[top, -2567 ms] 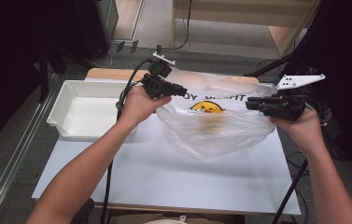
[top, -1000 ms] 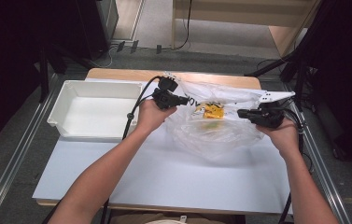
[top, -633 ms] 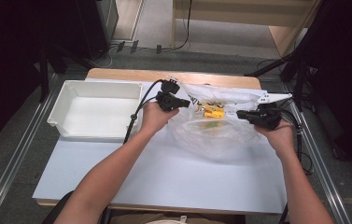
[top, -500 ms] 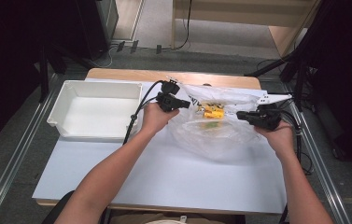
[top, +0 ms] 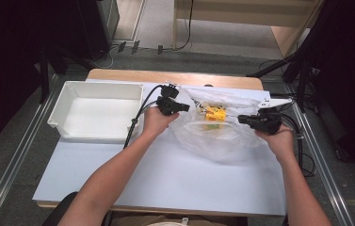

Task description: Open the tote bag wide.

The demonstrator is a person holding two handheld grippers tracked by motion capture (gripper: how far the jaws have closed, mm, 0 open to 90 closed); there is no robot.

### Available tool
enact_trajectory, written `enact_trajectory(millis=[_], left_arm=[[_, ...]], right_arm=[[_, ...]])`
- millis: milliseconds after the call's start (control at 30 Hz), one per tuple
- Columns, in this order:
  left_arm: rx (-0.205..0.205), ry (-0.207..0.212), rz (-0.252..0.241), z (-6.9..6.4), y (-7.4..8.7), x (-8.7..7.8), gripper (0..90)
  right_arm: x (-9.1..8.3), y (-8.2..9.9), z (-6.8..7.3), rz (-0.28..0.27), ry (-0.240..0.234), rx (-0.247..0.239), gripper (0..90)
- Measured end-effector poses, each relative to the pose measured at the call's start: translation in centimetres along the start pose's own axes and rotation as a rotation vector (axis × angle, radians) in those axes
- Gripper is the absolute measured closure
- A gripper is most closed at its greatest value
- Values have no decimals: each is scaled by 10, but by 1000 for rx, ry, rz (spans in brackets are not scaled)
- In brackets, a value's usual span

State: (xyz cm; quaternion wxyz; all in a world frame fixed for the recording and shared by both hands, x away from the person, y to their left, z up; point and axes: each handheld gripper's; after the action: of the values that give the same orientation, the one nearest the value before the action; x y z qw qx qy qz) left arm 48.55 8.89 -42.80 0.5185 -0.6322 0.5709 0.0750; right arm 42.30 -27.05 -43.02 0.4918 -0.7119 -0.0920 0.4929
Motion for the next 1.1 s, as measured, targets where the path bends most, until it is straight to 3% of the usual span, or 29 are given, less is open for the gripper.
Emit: enact_trajectory(millis=[700,867,1100], left_arm=[[-31,-15,-6,17,16,25,893],[-57,-12,-18,22,17,29,893],[-51,-35,-25,27,16,29,890]], right_arm=[[22,24,0,17,7,33,867],[26,28,-1,33,18,38,864],[27,35,-3,43,27,51,864]])
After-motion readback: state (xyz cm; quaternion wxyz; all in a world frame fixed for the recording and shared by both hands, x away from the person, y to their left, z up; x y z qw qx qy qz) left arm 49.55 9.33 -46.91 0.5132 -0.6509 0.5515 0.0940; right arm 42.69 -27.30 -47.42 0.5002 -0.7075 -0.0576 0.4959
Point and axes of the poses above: each handheld gripper's, and its own axes: x roughly forward along the jaws, y roughly out of its underside, z roughly to its left, and after that the axes turned 10 degrees about -x, right-handed
